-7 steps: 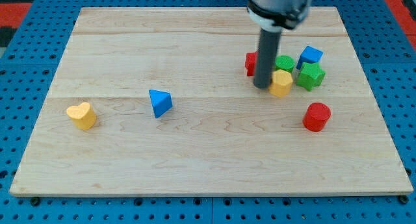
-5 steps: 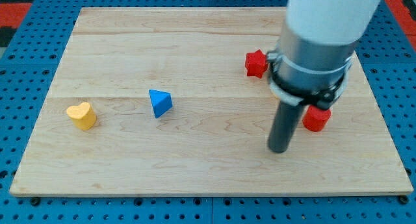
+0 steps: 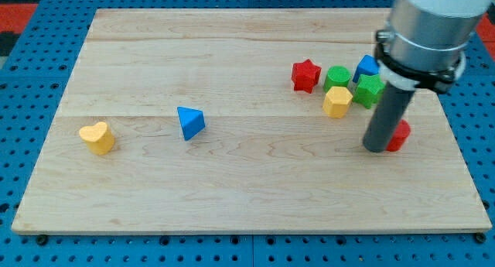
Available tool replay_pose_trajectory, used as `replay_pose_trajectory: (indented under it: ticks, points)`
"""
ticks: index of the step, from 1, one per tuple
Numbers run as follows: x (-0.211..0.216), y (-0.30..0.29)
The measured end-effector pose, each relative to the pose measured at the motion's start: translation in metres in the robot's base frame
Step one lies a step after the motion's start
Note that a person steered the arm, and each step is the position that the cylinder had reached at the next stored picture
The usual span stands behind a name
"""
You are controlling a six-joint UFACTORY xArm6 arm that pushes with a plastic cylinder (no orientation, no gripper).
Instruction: Move the red circle into hexagon
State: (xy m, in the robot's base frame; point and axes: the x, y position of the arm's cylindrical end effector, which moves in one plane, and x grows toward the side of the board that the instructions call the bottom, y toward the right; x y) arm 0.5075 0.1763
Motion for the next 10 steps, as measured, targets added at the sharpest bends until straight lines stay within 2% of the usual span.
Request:
replay_pose_trajectory:
  ticks: [1, 2, 3, 4, 5, 10]
  points:
    - [0.034, -0.005]
    - [0.017, 0.06]
    - [-0.005, 0.068]
    - [-0.022, 0.023]
    - [-0.019, -0.036]
    - [-0.019, -0.041]
